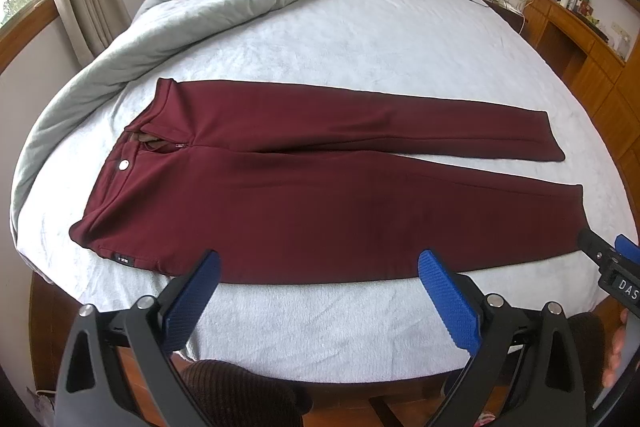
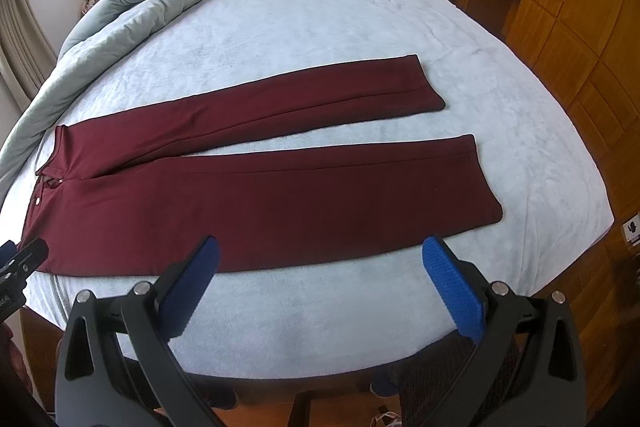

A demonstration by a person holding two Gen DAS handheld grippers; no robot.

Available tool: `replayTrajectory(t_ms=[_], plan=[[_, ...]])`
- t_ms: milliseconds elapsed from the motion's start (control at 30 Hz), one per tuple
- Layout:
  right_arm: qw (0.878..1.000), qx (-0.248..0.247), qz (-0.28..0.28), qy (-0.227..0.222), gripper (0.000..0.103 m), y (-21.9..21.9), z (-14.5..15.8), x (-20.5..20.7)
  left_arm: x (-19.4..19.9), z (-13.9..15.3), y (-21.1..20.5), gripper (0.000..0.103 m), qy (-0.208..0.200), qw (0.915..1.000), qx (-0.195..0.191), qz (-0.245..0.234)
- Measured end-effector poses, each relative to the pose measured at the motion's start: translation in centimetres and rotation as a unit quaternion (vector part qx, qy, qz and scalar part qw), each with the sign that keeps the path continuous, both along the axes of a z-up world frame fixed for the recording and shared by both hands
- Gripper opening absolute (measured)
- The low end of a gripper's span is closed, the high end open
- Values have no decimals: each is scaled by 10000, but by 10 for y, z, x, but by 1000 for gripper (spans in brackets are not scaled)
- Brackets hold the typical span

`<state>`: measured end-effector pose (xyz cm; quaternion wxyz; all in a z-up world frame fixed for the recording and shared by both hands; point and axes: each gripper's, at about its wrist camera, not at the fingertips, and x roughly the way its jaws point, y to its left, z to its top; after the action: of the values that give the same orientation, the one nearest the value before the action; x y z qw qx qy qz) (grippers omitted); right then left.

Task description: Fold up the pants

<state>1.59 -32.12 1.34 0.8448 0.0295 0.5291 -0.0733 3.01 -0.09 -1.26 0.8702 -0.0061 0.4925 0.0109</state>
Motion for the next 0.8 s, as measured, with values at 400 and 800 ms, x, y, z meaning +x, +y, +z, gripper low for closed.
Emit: replayTrajectory(t_ms=[400,800], plan=[[9999,141,66,-27,101,-8,-5,9,13,-6,-6,99,53,10000,42,-40],[9998,-98,-125,-92,101,-144,-41,179,169,-23,-48,99,-138,9991,-199,-335]])
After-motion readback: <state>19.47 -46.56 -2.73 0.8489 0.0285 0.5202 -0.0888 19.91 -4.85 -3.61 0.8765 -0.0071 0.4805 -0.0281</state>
